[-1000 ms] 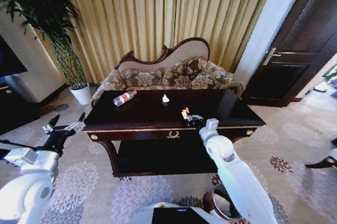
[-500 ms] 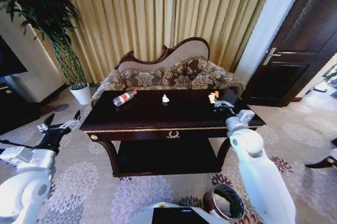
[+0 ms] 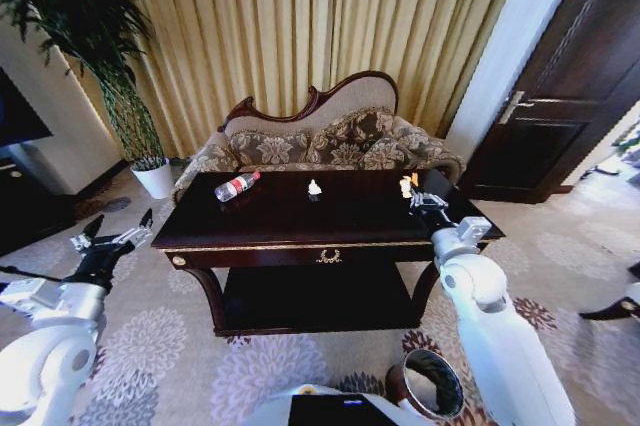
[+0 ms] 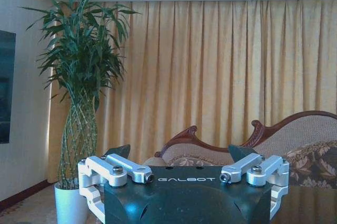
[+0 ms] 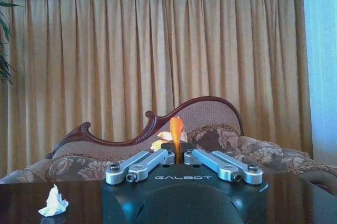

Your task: Move to the front of the table and place the trash on the table into the trash bin.

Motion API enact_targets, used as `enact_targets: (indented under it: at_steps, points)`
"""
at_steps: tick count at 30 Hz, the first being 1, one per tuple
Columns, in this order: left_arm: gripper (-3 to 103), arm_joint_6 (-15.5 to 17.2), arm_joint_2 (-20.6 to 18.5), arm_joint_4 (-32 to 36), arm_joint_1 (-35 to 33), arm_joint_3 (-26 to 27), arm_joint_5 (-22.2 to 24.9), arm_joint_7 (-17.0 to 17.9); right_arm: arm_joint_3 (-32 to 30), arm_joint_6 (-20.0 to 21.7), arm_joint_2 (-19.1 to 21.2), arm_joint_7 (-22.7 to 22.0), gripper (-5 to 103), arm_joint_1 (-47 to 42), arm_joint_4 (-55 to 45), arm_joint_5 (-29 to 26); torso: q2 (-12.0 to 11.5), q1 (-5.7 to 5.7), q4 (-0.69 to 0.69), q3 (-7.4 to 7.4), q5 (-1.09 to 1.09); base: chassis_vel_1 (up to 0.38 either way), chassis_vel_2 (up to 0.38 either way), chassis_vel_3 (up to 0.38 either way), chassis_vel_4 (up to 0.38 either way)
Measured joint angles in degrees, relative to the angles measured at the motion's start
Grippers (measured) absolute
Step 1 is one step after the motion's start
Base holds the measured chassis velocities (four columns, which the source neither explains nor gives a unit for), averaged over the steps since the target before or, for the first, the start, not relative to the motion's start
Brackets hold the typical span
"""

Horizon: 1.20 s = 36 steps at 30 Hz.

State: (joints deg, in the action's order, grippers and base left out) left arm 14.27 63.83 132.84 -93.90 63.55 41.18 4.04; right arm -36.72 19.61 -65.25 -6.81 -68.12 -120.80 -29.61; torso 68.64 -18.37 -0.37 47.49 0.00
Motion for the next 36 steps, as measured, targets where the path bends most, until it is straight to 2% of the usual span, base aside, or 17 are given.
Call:
enact_targets:
  at_steps: [8, 21, 27, 33, 36]
  points:
    - [100, 0.1, -0.2, 0.3, 0.0, -0.2, 0.0, 0.0, 0.1, 0.0, -0.6, 0.0, 3, -0.9, -0.5, 0.5, 0.0, -0.01, 0.00, 0.00, 0.00, 0.092, -0.091, -0.092, 0.076]
    - [100, 0.2, -0.3, 1.3, -0.5, 0.1, -0.2, 0.0, 0.1, -0.1, -1.9, 0.0, 3, -1.6, -0.6, 1.3, 0.0, 0.03, -0.01, -0.02, 0.00, 0.225, -0.215, -0.216, 0.209]
    - [100, 0.3, 0.1, 1.4, -0.5, -0.2, -0.3, 0.0, 0.7, -1.6, -3.6, 0.0, 3, -2.8, 0.1, 3.4, 0.0, 0.03, -0.01, -0.01, 0.00, 0.139, -0.172, -0.150, 0.167]
    - [100, 0.2, 0.7, 1.5, -0.8, -0.1, -0.3, 0.0, -0.7, -1.7, -7.3, 0.0, 3, -4.8, 6.1, 6.3, 0.0, 0.04, 0.01, -0.02, 0.01, 0.013, -0.016, -0.008, 0.013]
    - [100, -1.1, 1.2, 1.1, -0.7, 0.0, -0.3, -0.1, -3.0, -1.8, -8.8, 0.0, 3, -7.5, 14.3, 7.9, 0.0, -0.04, -0.02, 0.02, 0.00, 0.000, 0.000, 0.000, 0.000]
